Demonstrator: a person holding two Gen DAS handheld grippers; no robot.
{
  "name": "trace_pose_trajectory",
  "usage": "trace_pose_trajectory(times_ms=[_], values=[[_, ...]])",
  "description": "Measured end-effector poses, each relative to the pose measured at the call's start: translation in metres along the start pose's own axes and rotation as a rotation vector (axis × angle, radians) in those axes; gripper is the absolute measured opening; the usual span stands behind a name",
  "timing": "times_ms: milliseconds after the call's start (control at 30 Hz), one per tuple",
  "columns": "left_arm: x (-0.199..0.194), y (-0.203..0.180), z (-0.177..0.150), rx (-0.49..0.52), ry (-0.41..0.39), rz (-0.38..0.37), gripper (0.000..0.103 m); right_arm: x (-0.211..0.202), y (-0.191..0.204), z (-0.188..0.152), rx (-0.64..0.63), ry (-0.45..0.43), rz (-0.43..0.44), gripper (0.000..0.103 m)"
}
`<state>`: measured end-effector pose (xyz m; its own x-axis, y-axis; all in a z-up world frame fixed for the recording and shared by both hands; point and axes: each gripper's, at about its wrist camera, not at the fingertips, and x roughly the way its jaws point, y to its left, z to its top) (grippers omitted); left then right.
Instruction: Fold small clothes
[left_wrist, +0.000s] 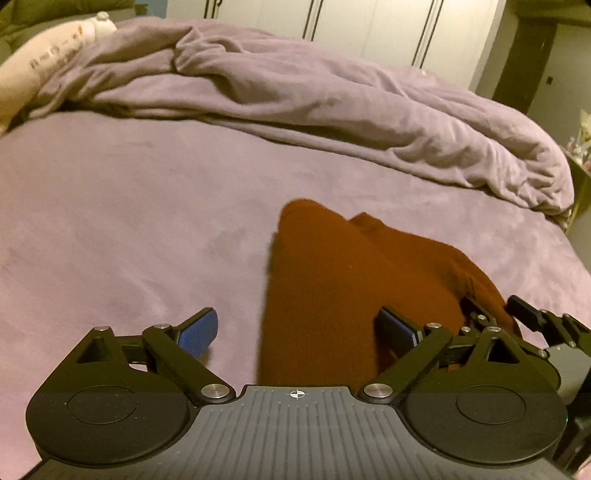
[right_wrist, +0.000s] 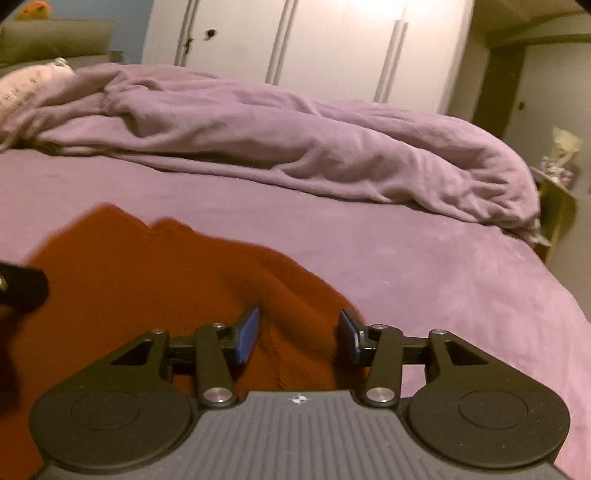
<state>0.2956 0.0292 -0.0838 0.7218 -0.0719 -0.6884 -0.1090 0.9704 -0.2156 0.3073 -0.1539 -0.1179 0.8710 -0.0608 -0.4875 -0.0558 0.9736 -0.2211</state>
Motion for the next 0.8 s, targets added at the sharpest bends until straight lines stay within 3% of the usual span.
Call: trace_pose_trajectory(times_ms=[133, 233, 300, 333, 500, 667, 733, 800], values=[[0.008, 0.011, -0.010, -0.097, 0.002, -0.006, 0.103, -0.001, -0.003, -0.006, 0.029, -0.016, -0.004, 0.059], [-0.005, 0.016, -0.009, -0.104, 0.044, -0.006, 0.103, -0.003, -0.009, -0.004, 0.061, 0.003, 0.007, 0.065], [-0.023, 0.014, -0.013, -0.068, 0.067, 0.005, 0.103, -0.008, -0.018, 0.000, 0.128, 0.066, 0.022, 0.072], [-0.033, 0.014, -0.015, -0.058, 0.063, 0.004, 0.103, -0.019, -0.023, 0.004, 0.154, 0.095, 0.024, 0.073], [-0.067, 0.013, -0.040, -0.021, 0.092, -0.022, 0.103, -0.110, -0.030, -0.024, 0.144, -0.014, 0.032, 0.084], [-0.069, 0.008, -0.056, 0.039, 0.221, 0.072, 0.103, -0.134, -0.030, -0.060, -0.003, 0.165, 0.017, 0.086], [-0.075, 0.009, -0.062, 0.055, 0.280, 0.125, 0.103, -0.141, -0.035, -0.064, -0.006, 0.261, -0.030, 0.087], [-0.090, 0.012, -0.072, 0.074, 0.272, 0.133, 0.103, -0.152, -0.043, -0.069, 0.021, 0.341, -0.029, 0.087]])
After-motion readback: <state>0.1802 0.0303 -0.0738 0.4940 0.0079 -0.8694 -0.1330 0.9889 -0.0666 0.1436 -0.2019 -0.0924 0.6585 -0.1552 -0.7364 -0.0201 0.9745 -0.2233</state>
